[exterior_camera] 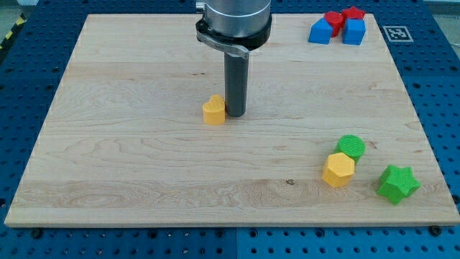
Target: Move the yellow heart towards left
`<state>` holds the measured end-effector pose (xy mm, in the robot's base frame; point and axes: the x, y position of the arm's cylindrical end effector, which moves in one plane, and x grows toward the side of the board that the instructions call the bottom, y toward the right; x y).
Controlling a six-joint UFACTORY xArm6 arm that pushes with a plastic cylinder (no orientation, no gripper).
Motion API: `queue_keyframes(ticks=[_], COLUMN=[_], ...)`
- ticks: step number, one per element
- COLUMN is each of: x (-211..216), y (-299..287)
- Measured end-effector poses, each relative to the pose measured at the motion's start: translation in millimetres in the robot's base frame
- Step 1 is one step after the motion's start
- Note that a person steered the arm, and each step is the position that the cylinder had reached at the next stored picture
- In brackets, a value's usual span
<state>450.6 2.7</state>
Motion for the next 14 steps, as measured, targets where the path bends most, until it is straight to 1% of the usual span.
queue_keyframes(ticks=[1,3,5,6,7,9,12,14], x=[10.4,12.9,12.8,3.3,-19.9,-35.7,-65.2,-109.8], y=[-0.4,-3.8,-46.7,-66.3,-74.2,-104.9,-122.8,-122.7])
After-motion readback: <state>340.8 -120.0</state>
